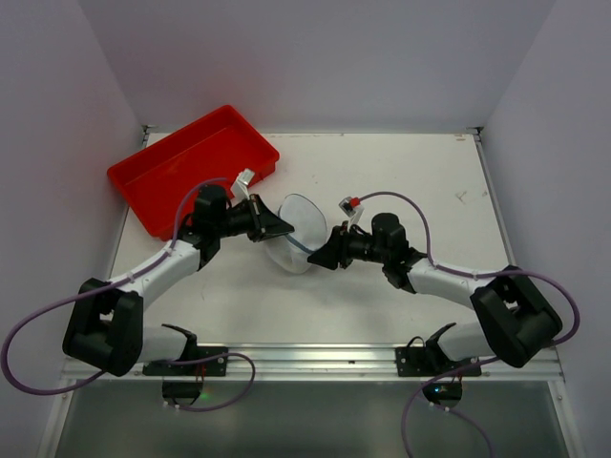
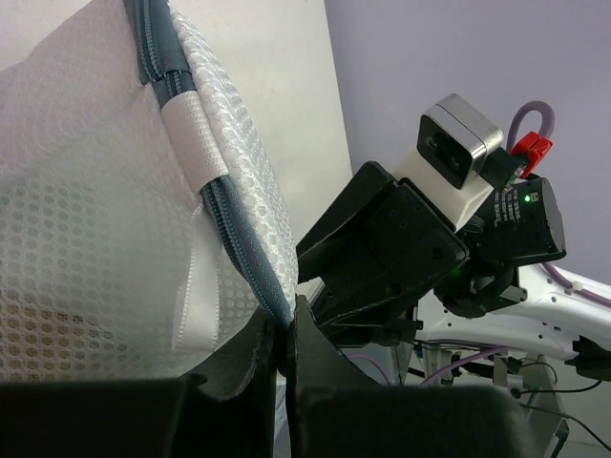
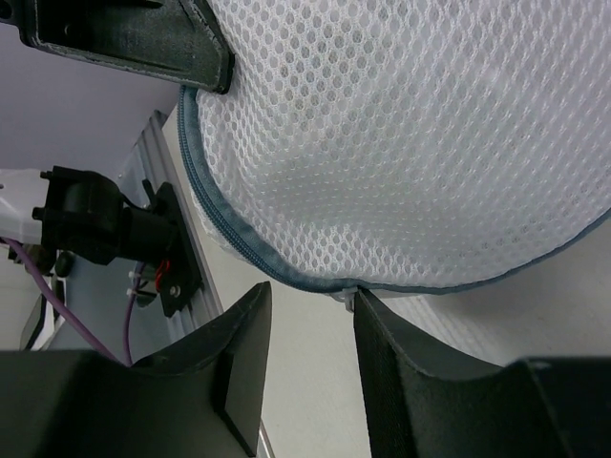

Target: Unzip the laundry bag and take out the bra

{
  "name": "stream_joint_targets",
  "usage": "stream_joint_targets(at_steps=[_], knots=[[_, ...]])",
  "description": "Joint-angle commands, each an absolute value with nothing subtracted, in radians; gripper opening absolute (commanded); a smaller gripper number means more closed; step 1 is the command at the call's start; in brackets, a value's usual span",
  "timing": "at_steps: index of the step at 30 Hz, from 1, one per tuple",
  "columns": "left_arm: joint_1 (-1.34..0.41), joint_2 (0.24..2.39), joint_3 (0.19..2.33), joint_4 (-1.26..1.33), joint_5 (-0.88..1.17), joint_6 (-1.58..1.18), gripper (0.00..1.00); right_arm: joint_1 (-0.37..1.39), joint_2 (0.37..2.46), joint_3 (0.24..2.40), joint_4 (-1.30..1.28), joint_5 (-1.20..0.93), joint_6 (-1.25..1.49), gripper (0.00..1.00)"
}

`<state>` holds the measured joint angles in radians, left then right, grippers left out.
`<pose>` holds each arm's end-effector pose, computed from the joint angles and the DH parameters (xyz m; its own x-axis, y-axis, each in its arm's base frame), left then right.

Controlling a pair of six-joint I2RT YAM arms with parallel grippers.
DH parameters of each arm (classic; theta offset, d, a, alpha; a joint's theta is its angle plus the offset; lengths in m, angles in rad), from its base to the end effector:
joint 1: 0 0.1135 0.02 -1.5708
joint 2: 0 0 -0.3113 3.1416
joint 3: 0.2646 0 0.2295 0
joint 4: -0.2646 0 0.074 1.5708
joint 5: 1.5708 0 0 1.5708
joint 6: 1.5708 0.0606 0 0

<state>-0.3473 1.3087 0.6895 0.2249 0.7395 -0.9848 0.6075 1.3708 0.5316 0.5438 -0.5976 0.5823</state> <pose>0.2345 -0.1283 0.2889 -0.8967 -0.3300 -0.2949 0.1617 0.3760 -0.9124 0.2018 0.1818 0.2577 -0.7022 0.0655 -0.7089 -0.6318 0.4017 0.6629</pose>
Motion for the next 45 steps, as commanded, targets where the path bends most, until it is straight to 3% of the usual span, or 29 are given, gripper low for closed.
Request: stream_joint_targets(at_steps=[1,8,12,15,16,21,32,36,37,43,44,45], knots=[[-0.344,1.276,0.698,0.284,0.792,-1.002,0.0,0.603,1.384,0.528,0.62,-0.606,0.587,0.41],[-0.344,1.272,0.706,0.272,0.795,-0.997,0.0,0.601,1.402,0.531,0.621,-0.597,0.6,0.35],[-0.342,1.269,0.709,0.268,0.793,-0.997,0.0,0.6,1.402,0.528,0.621,-0.584,0.604,0.24],[-0.342,1.269,0.707,0.264,0.793,-0.991,0.0,0.598,1.394,0.522,0.62,-0.578,0.606,0.09],[-0.342,1.269,0.707,0.261,0.793,-0.988,0.0,0.597,1.391,0.52,0.62,-0.574,0.606,0.0],[-0.318,1.278,0.718,0.198,0.804,-0.931,0.0,0.584,1.318,0.492,0.586,-0.508,0.611,0.0],[-0.262,1.379,0.87,-0.165,0.789,-0.588,0.0,0.555,1.146,0.583,0.069,-0.177,0.471,0.0],[-0.262,1.41,0.937,-0.273,0.729,-0.457,0.0,0.567,1.126,0.612,0.003,-0.199,0.459,0.0],[-0.262,1.419,0.943,-0.276,0.709,-0.448,0.02,0.598,1.12,0.615,0.003,-0.209,0.456,0.0],[-0.262,1.451,0.973,-0.233,0.681,-0.534,0.56,0.762,1.155,0.736,-0.006,-0.178,0.546,0.0],[-0.262,1.43,0.956,-0.224,0.673,-0.579,0.71,0.771,1.172,0.747,-0.006,-0.178,0.57,0.0],[-0.262,1.416,0.945,-0.216,0.658,-0.601,0.79,0.781,1.207,0.761,0.004,-0.173,0.593,0.0]])
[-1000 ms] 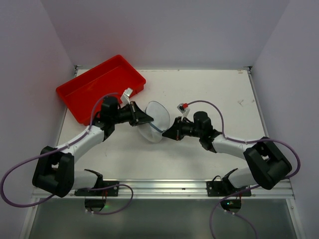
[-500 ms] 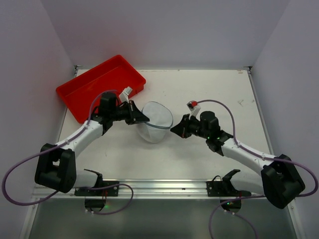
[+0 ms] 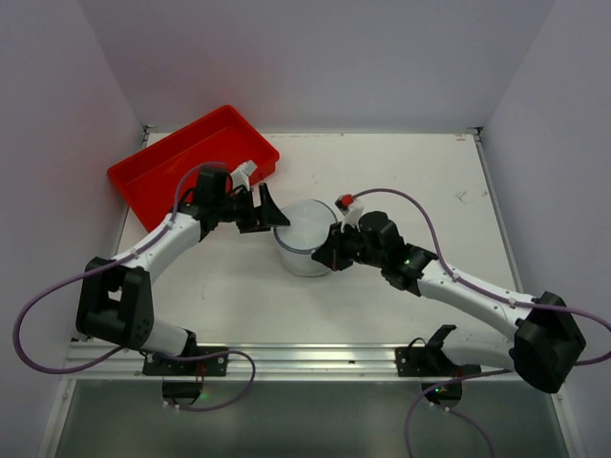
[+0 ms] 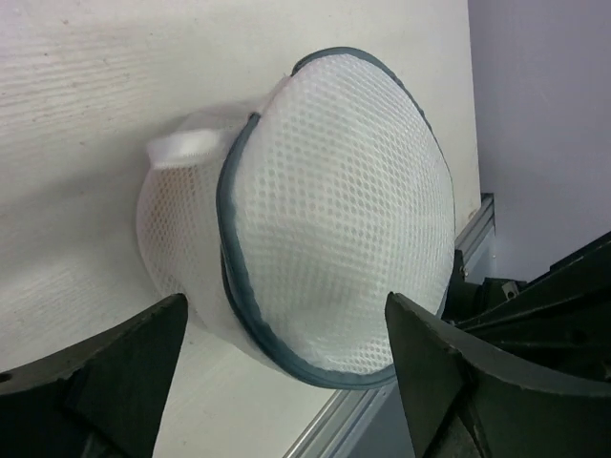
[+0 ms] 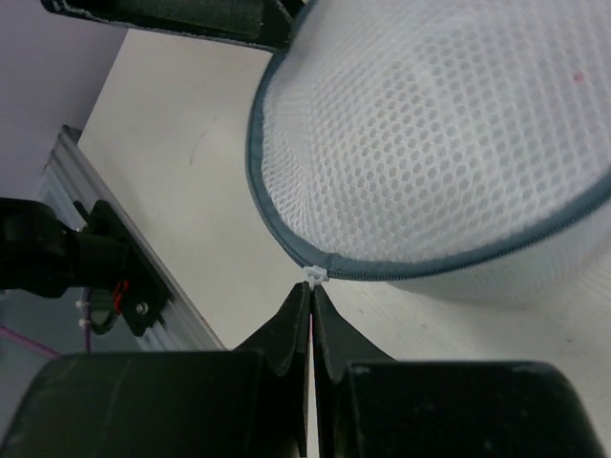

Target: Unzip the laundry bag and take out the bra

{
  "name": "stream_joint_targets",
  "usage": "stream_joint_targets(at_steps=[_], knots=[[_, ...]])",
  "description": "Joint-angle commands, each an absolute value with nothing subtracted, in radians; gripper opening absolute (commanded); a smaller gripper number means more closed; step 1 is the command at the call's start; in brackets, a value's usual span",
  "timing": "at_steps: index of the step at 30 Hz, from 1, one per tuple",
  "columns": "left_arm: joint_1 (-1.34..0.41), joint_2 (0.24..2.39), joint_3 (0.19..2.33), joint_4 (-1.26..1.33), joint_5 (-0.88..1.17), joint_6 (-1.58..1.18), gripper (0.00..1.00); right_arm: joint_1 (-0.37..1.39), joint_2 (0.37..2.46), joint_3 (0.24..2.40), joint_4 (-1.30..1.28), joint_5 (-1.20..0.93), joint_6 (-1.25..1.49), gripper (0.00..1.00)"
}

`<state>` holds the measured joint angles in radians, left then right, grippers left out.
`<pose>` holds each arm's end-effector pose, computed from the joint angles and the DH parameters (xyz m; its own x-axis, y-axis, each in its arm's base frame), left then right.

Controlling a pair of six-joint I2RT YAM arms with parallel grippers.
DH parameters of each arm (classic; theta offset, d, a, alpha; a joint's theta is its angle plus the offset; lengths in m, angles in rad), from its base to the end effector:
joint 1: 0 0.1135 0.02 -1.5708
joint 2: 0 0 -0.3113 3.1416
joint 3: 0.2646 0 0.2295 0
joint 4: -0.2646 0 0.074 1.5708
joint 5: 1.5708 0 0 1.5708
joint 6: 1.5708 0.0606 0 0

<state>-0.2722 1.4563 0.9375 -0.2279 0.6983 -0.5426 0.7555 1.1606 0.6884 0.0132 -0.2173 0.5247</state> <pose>0.2736 -0.1168 0.2833 -0.9013 -0.1590 -0.4030 0.2278 0.6174 -0.7529 0.1656 0.1739 0.2927 -0.6850 0.0268 -0.7280 -0.5397 0.6527 0.5318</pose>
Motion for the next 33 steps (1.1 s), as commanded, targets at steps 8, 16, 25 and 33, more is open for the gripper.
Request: stream_joint_targets(at_steps=[8,16,25,33], knots=[[-0.267,1.119,0.777,-0.253,0.428,-0.828,1.0,0.884,1.371,0.85,0.146,-0.087,0.699,0.0],[-0.412,1.107,0.699,-0.149,0.39,-0.937,0.92,0.91,1.431,0.859,0.167,-0.066,0.698,0.0],[-0.494,1.238,0.722,-0.052,0.364,-0.966,0.48,0.911,1.421,0.848,0.158,-0.052,0.69,0.0],[-0.471,1.296,0.773,-0.104,0.354,-0.881,0.0,0.89,1.315,0.752,0.08,0.038,0.644,0.0]])
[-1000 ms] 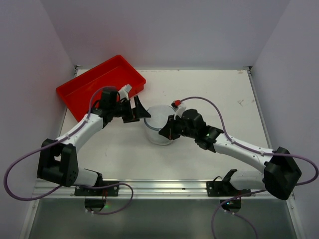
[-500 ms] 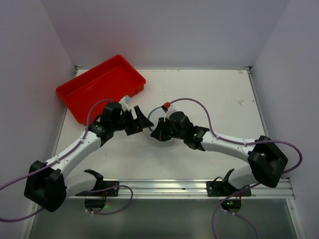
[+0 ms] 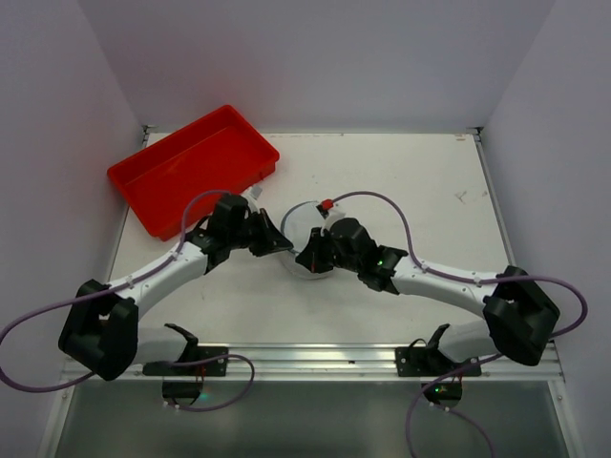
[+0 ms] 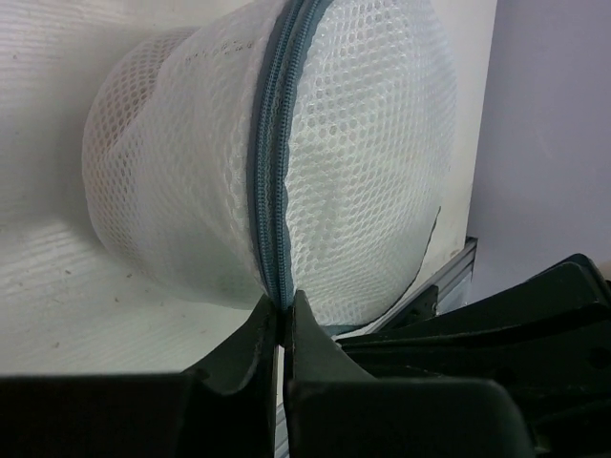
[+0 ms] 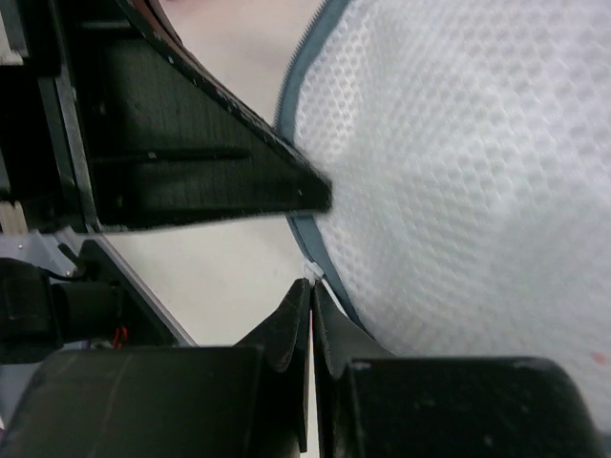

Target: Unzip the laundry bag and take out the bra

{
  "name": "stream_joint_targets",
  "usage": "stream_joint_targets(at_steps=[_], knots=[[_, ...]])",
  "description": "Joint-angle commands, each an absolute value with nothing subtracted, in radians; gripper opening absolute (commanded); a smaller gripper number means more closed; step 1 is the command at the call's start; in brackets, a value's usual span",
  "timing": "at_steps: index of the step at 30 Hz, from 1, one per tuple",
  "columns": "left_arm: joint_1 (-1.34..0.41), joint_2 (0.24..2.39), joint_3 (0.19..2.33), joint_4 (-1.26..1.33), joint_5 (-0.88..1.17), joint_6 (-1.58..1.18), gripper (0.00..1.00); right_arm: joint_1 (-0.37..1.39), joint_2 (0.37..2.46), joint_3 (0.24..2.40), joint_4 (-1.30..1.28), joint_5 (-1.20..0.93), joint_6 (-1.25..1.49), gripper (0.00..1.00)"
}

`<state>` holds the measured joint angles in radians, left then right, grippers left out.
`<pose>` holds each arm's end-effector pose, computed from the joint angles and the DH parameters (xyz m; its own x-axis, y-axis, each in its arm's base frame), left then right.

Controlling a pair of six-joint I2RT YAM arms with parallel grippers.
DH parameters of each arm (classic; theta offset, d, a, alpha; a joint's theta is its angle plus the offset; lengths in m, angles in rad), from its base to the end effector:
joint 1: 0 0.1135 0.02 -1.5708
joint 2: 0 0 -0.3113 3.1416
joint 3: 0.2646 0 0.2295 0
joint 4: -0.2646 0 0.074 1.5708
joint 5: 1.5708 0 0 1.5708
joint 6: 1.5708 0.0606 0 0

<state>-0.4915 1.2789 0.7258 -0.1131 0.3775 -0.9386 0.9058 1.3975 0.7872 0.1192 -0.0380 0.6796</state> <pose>0.2124 -0.1390 0.2658 -0.8820 -0.3785 -0.2808 -0.0293 0.6388 -0.7688 0.1839 0.2382 0.2789 -0.7335 0.0823 -0.6746 -0.4448 0.6923 0.5681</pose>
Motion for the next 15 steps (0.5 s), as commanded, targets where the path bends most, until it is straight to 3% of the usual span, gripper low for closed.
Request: stream_joint_targets(at_steps=[1,6,10,12,15], knots=[[-0.45,1.305,0.772,-0.103,0.365,-0.868,0.0,0.879,1.277,0.723,0.063,0.043,0.634,0.0],[-0.364,1.344,0.814,-0.162,0.458,-0.711,0.0,0.763,1.148,0.635,0.003,0.017,0.591,0.0],[-0.322,1.448,0.981,-0.329,0.488,-0.52,0.01,0.736,1.109,0.627,-0.02,-0.024,0.552,0.0],[-0.324,1.473,1.024,-0.377,0.503,-0.445,0.05,0.745,1.149,0.646,-0.015,-0.098,0.557,0.0],[-0.321,1.505,1.095,-0.399,0.529,-0.403,0.24,0.797,1.225,0.692,0.026,-0.126,0.593,0.0]])
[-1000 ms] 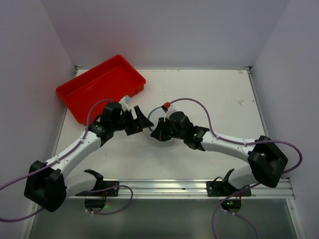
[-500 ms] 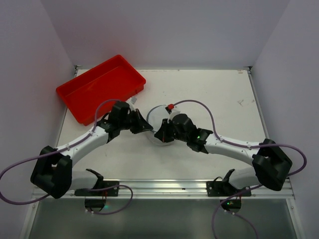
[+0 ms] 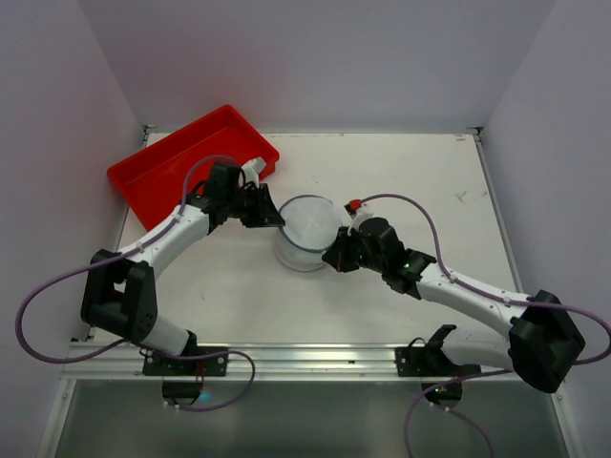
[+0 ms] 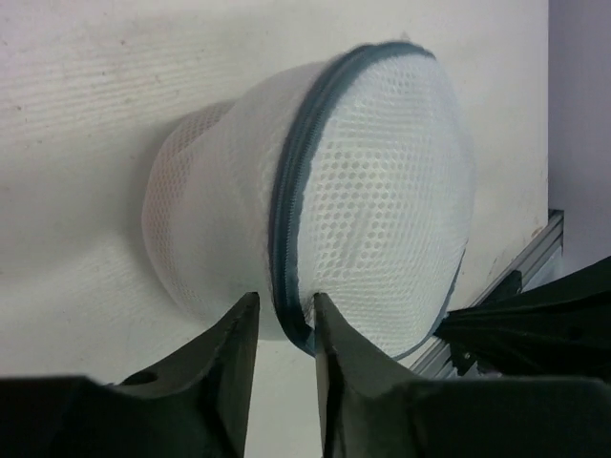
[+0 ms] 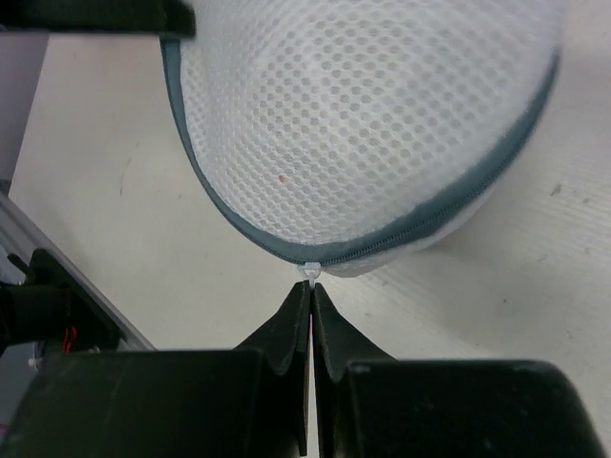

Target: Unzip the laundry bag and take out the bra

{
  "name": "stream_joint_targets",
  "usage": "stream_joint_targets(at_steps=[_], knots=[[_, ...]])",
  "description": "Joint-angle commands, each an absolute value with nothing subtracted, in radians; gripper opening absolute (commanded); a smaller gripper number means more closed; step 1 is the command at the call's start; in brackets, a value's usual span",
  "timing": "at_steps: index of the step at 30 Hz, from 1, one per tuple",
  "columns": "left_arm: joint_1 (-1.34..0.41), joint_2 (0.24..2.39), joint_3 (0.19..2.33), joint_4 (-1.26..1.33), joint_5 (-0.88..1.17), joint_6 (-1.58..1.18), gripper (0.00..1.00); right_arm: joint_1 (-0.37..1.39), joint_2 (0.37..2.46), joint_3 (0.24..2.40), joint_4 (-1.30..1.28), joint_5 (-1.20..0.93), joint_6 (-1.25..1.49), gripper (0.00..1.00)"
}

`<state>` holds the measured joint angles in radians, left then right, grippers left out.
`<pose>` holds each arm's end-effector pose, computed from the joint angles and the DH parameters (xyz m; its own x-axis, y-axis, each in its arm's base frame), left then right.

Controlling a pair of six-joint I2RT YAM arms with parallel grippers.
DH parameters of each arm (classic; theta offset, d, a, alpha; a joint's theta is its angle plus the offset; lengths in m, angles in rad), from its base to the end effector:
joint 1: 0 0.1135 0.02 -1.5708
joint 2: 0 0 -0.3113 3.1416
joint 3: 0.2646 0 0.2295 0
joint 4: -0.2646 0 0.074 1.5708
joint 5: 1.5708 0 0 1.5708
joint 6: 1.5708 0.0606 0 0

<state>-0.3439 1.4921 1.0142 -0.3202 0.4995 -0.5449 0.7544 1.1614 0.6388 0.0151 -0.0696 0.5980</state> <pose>0.2808 -0.1314 0.2842 -0.8931 -0.1635 -0.4192 0.1729 0.7355 -0.6551 0.1687 0.1644 0.2752 -0.7022 0.1108 -0.7033 -0.4019 0.7538 0.5200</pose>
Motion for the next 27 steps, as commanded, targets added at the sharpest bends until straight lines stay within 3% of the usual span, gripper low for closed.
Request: stream_joint_targets(at_steps=[1,2,3,4,6,7,13,23,26,27], knots=[[-0.321,1.503,1.11,-0.4,0.529,-0.406,0.36,0.811,1.244,0.725,0.049,-0.138,0.604,0.0],[-0.321,1.496,1.109,-0.388,0.529,-0.431,0.46,0.822,1.264,0.744,0.06,-0.144,0.615,0.0],[-0.321,1.483,1.101,-0.379,0.52,-0.452,0.72,0.839,1.284,0.78,0.086,-0.153,0.639,0.0],[-0.319,1.451,1.073,-0.364,0.512,-0.504,0.84,0.844,1.322,0.801,0.098,-0.176,0.65,0.0],[-0.319,1.41,1.005,-0.344,0.48,-0.566,0.99,0.853,1.357,0.853,0.113,-0.178,0.675,0.0],[-0.319,1.364,0.976,-0.324,0.471,-0.627,1.0,0.853,1.385,0.867,0.118,-0.169,0.68,0.0],[-0.347,1.227,0.754,-0.172,0.454,-0.811,0.96,0.853,1.445,0.914,0.147,-0.158,0.681,0.0],[-0.437,1.276,0.768,-0.032,0.426,-0.902,0.77,0.853,1.448,0.897,0.152,-0.163,0.677,0.0],[-0.44,1.292,0.769,-0.018,0.422,-0.92,0.64,0.853,1.44,0.893,0.149,-0.156,0.675,0.0],[-0.442,1.295,0.764,-0.018,0.42,-0.923,0.53,0.853,1.437,0.887,0.147,-0.153,0.675,0.0]])
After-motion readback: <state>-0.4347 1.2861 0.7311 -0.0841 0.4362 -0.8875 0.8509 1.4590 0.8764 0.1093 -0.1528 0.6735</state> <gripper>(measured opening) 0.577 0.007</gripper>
